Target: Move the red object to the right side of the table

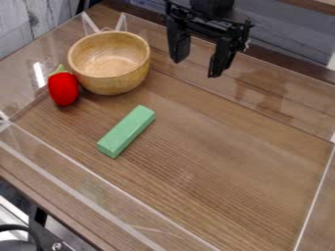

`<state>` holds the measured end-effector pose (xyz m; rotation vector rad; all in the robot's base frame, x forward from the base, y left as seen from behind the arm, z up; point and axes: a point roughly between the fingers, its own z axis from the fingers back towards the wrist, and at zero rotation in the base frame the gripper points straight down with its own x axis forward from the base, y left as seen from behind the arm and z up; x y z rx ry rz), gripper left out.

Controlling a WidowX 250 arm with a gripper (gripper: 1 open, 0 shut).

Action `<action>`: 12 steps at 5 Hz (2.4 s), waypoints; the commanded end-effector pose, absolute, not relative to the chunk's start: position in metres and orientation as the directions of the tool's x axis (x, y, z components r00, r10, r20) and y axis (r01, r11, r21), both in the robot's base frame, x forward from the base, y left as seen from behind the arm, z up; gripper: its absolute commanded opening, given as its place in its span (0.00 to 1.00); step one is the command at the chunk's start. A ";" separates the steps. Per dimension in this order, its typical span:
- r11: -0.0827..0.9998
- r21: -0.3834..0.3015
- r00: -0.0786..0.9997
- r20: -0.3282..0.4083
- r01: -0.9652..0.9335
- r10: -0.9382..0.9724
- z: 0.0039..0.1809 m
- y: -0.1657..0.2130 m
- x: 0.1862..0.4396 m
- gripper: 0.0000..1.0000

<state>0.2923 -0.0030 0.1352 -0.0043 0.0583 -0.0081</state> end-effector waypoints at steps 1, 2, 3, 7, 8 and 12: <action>1.000 -0.009 0.995 -0.092 -0.028 0.028 0.130 0.004 0.285 1.00; 0.992 -0.012 0.985 -0.121 -0.124 0.122 0.119 0.010 0.281 1.00; 0.966 -0.016 0.960 -0.117 -0.258 0.254 0.117 0.039 0.273 1.00; 0.764 -0.078 0.767 -0.033 -0.641 0.640 0.112 0.163 0.228 1.00; 0.581 -0.095 0.586 -0.034 -0.809 0.810 0.106 0.178 0.232 1.00; 0.116 -0.096 0.121 -0.042 -0.989 0.992 0.086 0.192 0.265 1.00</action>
